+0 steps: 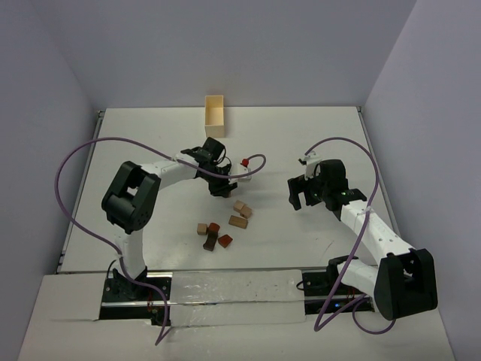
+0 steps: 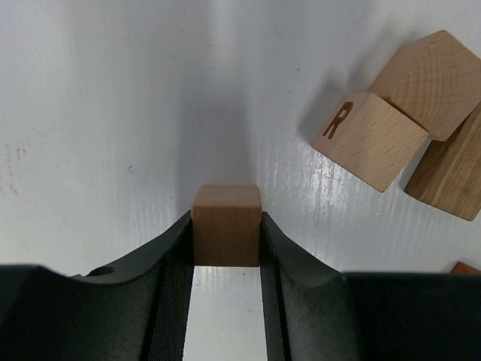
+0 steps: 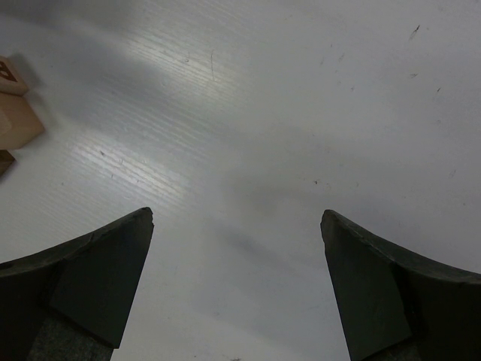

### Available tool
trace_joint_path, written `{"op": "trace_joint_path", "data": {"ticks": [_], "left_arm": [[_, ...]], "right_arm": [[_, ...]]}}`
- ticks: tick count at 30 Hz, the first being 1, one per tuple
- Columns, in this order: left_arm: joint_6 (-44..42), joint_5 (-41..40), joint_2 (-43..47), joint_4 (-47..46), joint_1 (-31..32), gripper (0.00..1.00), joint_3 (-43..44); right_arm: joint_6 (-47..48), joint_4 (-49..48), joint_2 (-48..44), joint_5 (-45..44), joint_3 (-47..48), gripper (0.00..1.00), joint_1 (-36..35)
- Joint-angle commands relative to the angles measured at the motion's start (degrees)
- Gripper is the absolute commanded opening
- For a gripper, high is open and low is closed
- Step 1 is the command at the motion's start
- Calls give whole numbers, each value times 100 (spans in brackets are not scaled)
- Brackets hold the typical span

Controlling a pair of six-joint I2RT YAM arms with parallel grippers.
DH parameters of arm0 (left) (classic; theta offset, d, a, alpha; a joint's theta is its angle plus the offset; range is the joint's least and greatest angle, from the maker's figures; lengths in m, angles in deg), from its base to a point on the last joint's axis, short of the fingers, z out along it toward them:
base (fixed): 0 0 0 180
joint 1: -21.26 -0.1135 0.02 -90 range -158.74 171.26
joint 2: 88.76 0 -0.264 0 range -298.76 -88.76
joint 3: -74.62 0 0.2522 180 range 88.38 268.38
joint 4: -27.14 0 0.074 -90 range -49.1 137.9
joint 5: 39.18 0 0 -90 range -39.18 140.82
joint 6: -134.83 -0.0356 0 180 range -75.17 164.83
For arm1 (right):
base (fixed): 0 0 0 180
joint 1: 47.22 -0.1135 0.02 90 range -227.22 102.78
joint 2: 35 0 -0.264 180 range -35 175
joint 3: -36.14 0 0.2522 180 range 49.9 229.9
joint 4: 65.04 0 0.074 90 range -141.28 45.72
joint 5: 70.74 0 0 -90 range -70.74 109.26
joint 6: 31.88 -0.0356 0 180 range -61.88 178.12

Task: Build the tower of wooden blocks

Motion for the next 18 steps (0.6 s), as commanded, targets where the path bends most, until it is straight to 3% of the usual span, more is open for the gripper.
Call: {"op": "trace_joint_path", "data": {"ticks": [1, 6, 11, 13, 18], "left_arm": [[-453, 314, -15, 174, -47, 29, 172], [-572, 316, -50, 360, -47, 36, 357], [-508, 315, 68, 424, -40, 68, 453], [-466, 294, 144, 457, -42, 77, 542], [-335, 246, 425, 620, -38, 80, 862]], "right_arm": [[33, -7, -36, 10, 270, 100, -31], [28, -5, -45, 6, 279, 100, -39], [24, -5, -64, 2, 263, 100, -38], [24, -5, -71, 2, 270, 100, -31], [15, -1, -102, -3, 270, 100, -39]]}}
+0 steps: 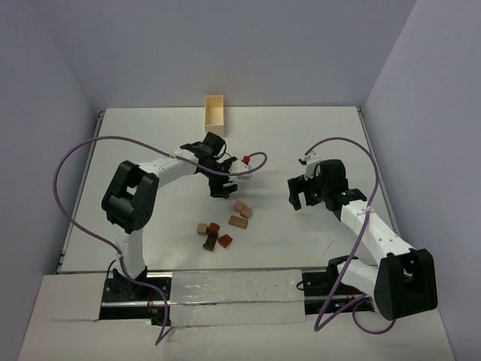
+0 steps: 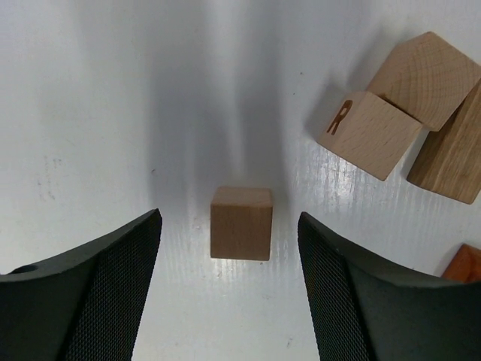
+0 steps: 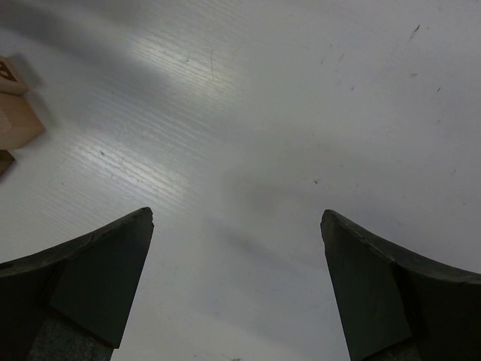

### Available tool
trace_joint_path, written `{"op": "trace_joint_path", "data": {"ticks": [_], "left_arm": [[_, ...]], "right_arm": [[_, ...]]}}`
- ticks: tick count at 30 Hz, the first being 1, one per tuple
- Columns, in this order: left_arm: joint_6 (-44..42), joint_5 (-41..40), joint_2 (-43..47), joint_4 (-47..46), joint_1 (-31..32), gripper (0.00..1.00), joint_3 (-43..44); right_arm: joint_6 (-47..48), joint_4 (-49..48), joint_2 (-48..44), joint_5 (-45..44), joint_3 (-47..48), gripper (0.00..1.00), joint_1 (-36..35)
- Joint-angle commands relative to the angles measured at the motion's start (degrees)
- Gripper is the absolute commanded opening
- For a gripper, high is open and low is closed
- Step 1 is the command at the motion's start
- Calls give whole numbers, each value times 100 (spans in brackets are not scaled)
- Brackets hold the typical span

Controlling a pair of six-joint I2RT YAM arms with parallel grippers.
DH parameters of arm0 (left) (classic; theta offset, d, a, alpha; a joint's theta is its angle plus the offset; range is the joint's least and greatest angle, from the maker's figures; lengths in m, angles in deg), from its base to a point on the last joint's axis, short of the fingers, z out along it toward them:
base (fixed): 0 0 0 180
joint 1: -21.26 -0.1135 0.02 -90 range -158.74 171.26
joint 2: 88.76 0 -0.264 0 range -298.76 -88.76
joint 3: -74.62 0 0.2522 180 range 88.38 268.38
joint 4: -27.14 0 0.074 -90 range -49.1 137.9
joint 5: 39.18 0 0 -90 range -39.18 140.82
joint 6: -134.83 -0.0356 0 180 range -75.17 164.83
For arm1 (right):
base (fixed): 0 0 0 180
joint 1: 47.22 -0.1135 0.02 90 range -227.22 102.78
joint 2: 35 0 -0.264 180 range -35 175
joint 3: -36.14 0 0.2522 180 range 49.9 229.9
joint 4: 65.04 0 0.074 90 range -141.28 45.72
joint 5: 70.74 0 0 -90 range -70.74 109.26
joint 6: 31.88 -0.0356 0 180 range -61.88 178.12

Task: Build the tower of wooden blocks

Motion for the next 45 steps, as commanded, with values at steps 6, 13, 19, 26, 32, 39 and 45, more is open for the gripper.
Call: {"op": "trace_joint_path", "data": {"ticks": [6, 13, 19, 26, 32, 39, 45], "left_arm": [[354, 418, 1074, 246, 131, 74, 440], [-137, 391, 1189, 442, 543, 69, -29], [-550, 521, 1083, 471, 739, 72, -253], [-865, 466, 836, 612, 906, 72, -250], [-842, 360, 608, 417, 949, 71, -281], [-876, 179, 298, 245, 949, 67, -199], [-920, 82, 199, 124, 957, 59, -255]], "right_arm": [[7, -18, -168, 20, 262, 100, -31], [16, -1, -194, 29, 262, 100, -31], [24, -8, -195, 20, 268, 100, -32], [36, -9, -139, 4, 272, 100, -39], [34, 7, -89, 19, 287, 100, -39], [34, 17, -79, 20, 279, 100, -39], [43, 18, -47, 29, 288, 100, -31]]}}
